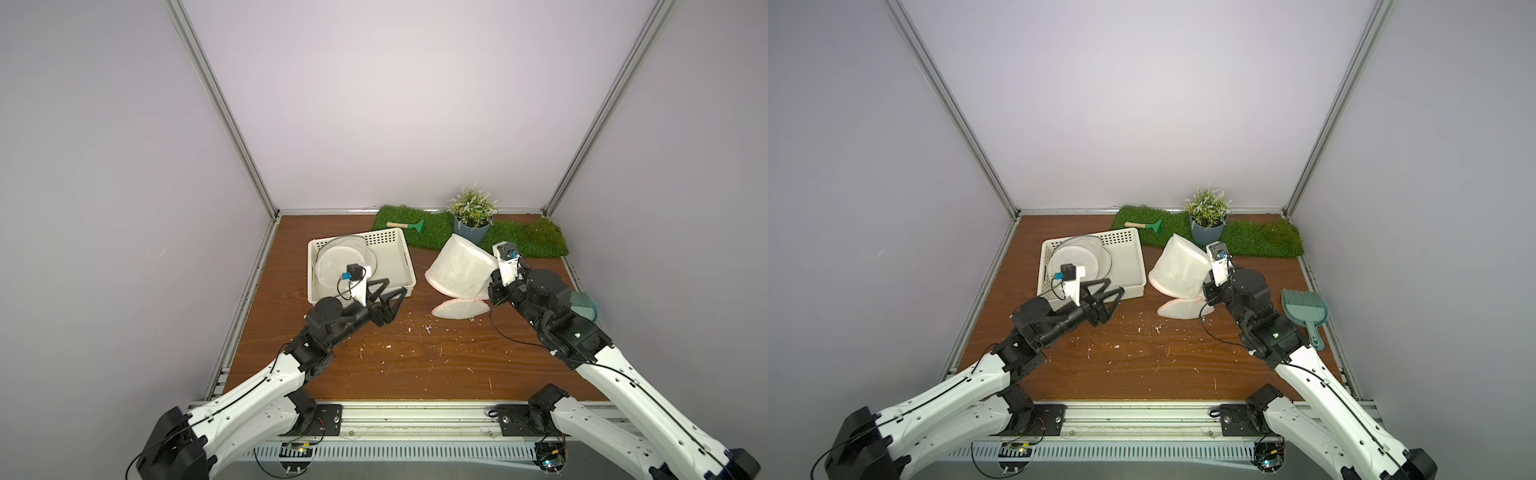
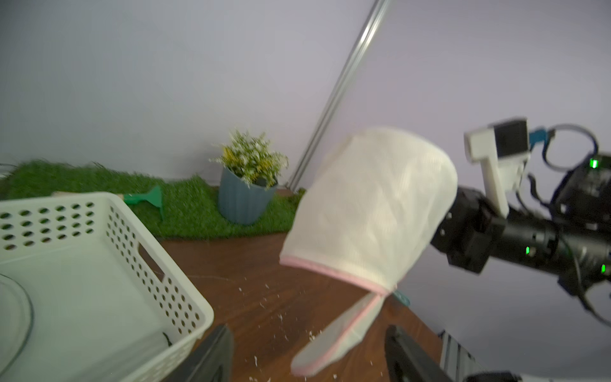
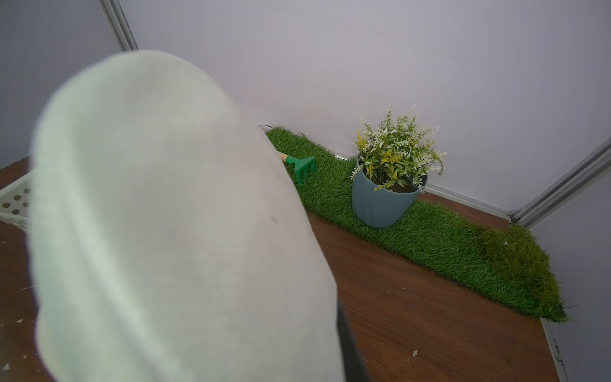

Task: Turn the laundry bag inside out
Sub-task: Zip the zipper on the laundry bag.

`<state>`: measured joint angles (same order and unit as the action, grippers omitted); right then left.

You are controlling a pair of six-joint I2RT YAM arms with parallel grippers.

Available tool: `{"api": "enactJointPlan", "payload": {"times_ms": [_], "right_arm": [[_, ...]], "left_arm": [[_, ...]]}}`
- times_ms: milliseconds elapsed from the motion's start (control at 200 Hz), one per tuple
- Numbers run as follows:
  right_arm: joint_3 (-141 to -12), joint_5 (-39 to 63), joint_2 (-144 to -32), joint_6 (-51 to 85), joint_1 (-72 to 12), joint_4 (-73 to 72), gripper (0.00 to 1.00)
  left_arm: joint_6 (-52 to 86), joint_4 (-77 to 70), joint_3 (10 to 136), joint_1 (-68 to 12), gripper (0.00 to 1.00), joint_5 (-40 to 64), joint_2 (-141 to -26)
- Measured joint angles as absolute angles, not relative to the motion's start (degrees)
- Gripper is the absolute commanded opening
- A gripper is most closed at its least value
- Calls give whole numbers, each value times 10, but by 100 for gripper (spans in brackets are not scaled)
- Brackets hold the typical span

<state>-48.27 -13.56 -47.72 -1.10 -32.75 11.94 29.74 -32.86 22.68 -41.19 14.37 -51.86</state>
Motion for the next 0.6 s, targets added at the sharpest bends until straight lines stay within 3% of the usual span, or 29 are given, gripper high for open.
{"api": "enactJointPlan", "payload": {"times_ms": [210,600], "right_arm": [[-492,-131,-481,-4,-338,140,0],[-499,-114,-492,2,-352,145,0]], "left_arm": [[256,-441,213,-432,79,232,-629],[154,-556,333,-476,81,345,-807]]}}
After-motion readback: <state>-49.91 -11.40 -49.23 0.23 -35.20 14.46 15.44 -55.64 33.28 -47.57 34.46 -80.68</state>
